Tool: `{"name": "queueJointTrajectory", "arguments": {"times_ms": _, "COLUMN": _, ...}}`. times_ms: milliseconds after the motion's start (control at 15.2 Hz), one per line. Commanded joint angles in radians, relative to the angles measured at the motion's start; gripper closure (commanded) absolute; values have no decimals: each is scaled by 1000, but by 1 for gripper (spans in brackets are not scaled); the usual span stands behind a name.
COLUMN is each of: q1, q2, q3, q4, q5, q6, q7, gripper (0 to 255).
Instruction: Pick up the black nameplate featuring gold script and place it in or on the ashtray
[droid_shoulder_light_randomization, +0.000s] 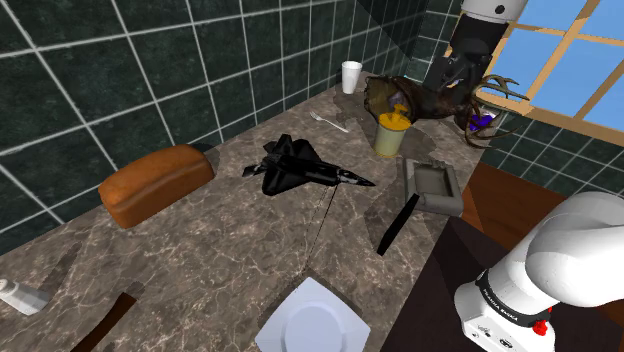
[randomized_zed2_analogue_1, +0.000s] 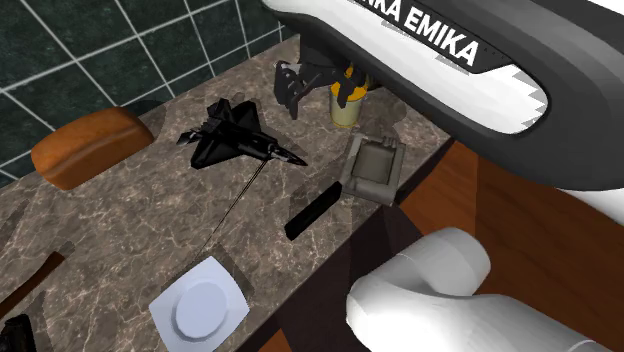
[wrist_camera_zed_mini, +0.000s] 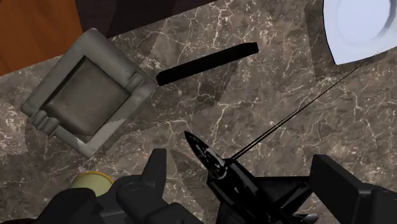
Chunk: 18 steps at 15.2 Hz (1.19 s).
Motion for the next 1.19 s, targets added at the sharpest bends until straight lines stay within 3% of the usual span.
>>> {"name": "queueJointTrajectory", "arguments": {"times_ms": 0, "q1": 0, "q2": 0, "q3": 0, "q4": 0, "q5": 0, "q6": 0, "q7": 0, "gripper": 0}}
{"name": "queueJointTrajectory", "arguments": {"times_ms": 594, "q1": -136, "q2": -78, "q3": 154, "q4": -339, "q5": 55, "q6": 252, "q7": 446, "gripper": 0}}
{"name": "queueJointTrajectory", "arguments": {"times_ms": 1122, "q1": -224, "q2": -36, "q3": 333, "q4": -564, "q5": 155, "q6": 496, "q7": 857, "gripper": 0}}
